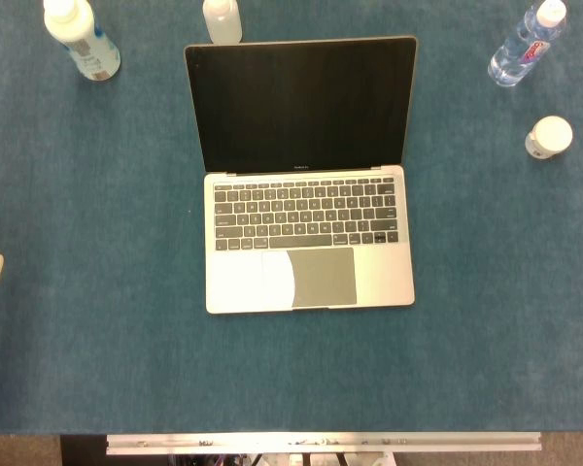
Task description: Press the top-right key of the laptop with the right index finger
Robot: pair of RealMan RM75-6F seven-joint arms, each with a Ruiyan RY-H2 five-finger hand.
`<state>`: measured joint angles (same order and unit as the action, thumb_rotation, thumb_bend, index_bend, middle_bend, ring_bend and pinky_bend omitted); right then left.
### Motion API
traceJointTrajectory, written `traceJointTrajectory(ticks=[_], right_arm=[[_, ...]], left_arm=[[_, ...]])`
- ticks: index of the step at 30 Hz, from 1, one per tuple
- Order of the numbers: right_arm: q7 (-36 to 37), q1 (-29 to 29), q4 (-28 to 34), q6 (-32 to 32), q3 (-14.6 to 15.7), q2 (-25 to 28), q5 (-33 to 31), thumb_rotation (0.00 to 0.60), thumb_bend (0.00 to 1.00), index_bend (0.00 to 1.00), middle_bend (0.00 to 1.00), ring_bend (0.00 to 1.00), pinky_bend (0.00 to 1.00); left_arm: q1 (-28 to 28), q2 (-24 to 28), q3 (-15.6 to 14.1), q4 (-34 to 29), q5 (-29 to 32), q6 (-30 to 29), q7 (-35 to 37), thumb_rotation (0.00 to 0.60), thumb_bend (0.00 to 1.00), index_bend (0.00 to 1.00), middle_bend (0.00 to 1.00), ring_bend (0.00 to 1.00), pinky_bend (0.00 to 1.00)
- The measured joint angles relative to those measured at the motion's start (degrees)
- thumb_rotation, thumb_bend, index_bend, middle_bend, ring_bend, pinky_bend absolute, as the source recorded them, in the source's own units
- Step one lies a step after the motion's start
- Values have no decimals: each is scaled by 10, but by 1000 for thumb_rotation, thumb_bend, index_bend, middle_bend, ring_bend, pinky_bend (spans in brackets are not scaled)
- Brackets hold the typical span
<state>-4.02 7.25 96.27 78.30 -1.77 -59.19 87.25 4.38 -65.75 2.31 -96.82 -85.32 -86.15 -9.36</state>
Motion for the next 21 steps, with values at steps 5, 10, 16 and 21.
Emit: traceJointTrajectory(ticks=[5,10,16,21], right_arm=[[0,3,-2,-5,1,-6,1,600,145,241,334,258,335],[5,1,-5,2,2,-8,1,600,145,241,334,257,335],[10,3,-6,7,1,-7,10,600,144,241,347,259,335],[8,23,-5,-6,-1,-3,31,600,166,241,445,329,350]], left_arm=[[0,-1,-1,1,-2,-1,1,600,246,186,135,90,82],[-4,1,-2,1,-5,-8,6,600,246,186,135,89,82],[-4,1,0,-2,-8,-11,7,600,246,186,135,89,82],[-6,3,-2,-6,-12,-14,9,600,246,186,135,89,82]])
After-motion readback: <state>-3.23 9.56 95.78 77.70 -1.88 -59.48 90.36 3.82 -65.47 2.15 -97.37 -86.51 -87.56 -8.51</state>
